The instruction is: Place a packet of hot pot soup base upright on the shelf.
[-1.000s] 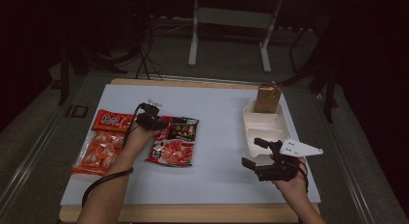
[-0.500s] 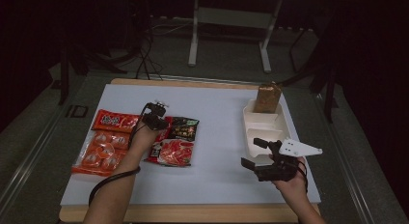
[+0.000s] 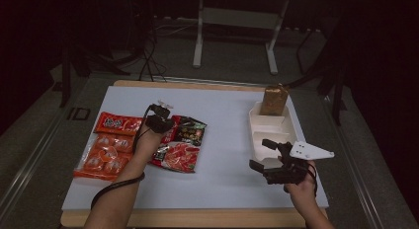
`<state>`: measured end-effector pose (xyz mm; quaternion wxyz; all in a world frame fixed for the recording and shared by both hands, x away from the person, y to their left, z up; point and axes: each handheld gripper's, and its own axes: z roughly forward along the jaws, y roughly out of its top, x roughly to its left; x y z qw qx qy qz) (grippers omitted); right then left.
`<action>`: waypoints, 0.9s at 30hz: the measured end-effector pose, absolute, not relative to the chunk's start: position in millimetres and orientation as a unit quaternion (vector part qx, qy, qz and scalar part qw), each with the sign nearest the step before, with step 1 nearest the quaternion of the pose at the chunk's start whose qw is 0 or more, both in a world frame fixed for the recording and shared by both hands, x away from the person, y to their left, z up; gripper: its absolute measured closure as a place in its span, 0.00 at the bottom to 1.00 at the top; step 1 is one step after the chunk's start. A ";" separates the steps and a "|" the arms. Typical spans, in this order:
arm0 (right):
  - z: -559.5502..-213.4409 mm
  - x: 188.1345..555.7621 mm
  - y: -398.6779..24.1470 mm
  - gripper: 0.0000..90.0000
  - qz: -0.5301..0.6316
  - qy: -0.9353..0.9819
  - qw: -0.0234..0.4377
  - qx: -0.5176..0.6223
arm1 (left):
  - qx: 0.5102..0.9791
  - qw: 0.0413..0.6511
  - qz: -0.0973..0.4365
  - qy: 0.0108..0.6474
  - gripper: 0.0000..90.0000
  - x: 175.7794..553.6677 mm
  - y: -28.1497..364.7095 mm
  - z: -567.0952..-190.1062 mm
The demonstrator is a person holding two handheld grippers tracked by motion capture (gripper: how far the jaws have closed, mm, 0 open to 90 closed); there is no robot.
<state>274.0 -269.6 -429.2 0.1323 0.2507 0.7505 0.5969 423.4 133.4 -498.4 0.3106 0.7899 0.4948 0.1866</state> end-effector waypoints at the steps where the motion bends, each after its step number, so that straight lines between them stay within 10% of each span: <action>1: -428.6 274.1 -270.6 0.14 0.599 0.748 0.134 0.251 | 0.789 0.312 0.191 0.493 0.98 421.6 132.5 -495.8; 27: -422.6 271.5 -269.1 0.15 0.595 0.747 0.168 0.243 | 0.785 0.404 0.252 0.396 0.99 364.1 109.7 -436.5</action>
